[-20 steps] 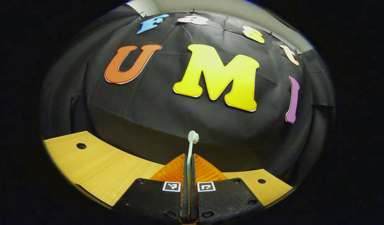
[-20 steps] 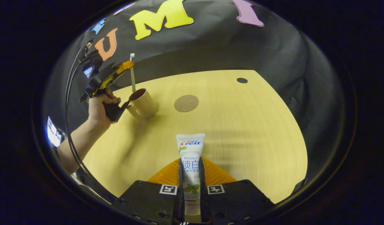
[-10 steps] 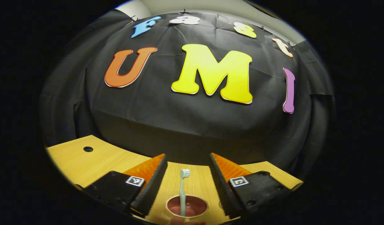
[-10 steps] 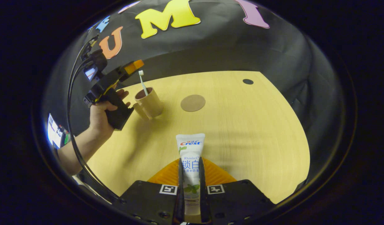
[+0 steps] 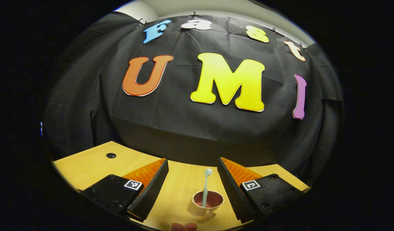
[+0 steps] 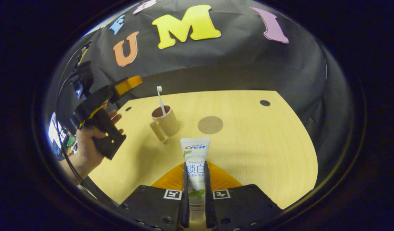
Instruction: Put the toothbrush and toothpaste on the desktop into the cup, then pick up the cup and place it on the coaster on the desktop.
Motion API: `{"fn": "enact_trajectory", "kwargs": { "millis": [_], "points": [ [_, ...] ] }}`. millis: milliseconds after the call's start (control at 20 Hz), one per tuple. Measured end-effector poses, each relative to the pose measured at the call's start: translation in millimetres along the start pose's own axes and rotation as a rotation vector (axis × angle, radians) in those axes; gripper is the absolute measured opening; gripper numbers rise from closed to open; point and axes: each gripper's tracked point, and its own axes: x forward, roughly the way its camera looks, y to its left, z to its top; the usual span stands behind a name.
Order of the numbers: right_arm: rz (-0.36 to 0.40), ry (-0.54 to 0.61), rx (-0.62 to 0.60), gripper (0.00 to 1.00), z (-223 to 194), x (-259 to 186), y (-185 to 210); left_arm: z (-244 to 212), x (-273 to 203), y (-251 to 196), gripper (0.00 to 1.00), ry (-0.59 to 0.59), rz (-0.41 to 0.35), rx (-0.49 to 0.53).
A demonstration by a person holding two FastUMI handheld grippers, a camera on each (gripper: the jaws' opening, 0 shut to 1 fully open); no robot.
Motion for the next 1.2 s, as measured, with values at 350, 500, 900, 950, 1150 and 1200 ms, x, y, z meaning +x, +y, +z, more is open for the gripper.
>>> {"fn": "enact_trajectory", "kwargs": {
  "millis": [350, 500, 900, 950, 1150, 1200],
  "points": [
    [0.143, -0.396, -0.098, 0.19, 137, 65, 86, 6, -79, 39, 0.96, 0.116, 0.056, 0.01],
    [0.208, -0.521, -0.117, 0.2, 166, 101, 122, 2, -101, 57, 0.97, 0.149, 0.097, 0.01],
    [0.28, -0.756, -0.23, 0.2, 184, 152, 166, -27, -120, 91, 0.97, 0.225, 0.218, -0.043],
    [0.283, -0.764, -0.237, 0.19, 183, 158, 165, -31, -119, 93, 0.97, 0.237, 0.224, -0.045],
    [0.295, -0.779, -0.239, 0.19, 181, 171, 164, -38, -119, 96, 0.97, 0.258, 0.242, -0.049],
    [0.299, -0.781, -0.236, 0.19, 181, 173, 163, -40, -118, 94, 0.97, 0.265, 0.239, -0.049]
  ]
}}
